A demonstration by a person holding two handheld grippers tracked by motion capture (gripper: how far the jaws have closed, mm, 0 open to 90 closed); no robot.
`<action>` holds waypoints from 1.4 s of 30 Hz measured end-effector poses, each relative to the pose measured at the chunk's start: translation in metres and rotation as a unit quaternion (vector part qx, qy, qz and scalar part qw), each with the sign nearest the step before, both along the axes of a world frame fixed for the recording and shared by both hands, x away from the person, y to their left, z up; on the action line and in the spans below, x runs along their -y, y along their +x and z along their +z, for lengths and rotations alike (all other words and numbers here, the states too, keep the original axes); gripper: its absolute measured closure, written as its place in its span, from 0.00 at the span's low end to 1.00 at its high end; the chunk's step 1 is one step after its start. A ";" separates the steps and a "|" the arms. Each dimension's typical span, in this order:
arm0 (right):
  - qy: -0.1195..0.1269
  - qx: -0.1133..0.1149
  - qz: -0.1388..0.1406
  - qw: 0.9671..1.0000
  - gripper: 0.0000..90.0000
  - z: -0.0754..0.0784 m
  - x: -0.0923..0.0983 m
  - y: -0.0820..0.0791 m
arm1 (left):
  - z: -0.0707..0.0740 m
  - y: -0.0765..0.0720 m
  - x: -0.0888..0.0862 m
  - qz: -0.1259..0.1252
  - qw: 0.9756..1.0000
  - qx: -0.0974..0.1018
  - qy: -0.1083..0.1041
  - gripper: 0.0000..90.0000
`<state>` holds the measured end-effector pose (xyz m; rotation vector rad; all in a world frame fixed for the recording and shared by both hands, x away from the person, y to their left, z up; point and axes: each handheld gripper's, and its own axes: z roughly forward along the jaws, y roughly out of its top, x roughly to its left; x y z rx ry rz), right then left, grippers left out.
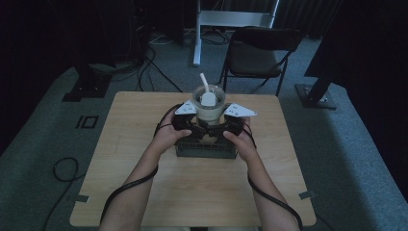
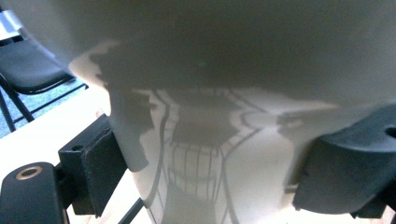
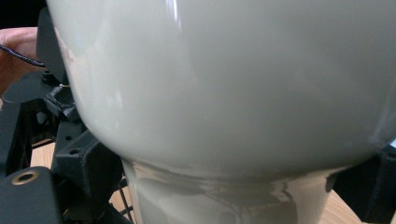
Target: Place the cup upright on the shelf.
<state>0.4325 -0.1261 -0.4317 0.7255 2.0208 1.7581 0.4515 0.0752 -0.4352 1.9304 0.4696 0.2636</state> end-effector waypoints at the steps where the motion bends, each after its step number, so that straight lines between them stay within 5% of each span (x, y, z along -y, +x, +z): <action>1: 0.001 -0.003 0.000 1.000 0.09 -0.002 0.000 0.001 | -0.001 0.000 0.000 0.001 1.000 -0.004 0.000 0.12; 15: -0.011 -0.026 -0.002 1.000 0.09 -0.023 0.001 -0.001 | -0.024 -0.003 0.002 0.005 1.000 -0.009 0.015 0.12; 28: -0.024 0.020 -0.001 1.000 0.09 -0.031 0.000 -0.013 | -0.036 -0.017 0.000 0.022 0.999 0.024 -0.010 0.11; 38: -0.011 0.017 -0.022 1.000 0.10 -0.033 0.004 -0.017 | -0.039 -0.021 0.004 0.035 0.999 0.019 -0.021 0.10; 42: -0.008 0.020 -0.040 0.999 0.10 -0.035 0.001 -0.020 | -0.039 -0.020 0.005 0.047 0.998 0.023 -0.018 0.03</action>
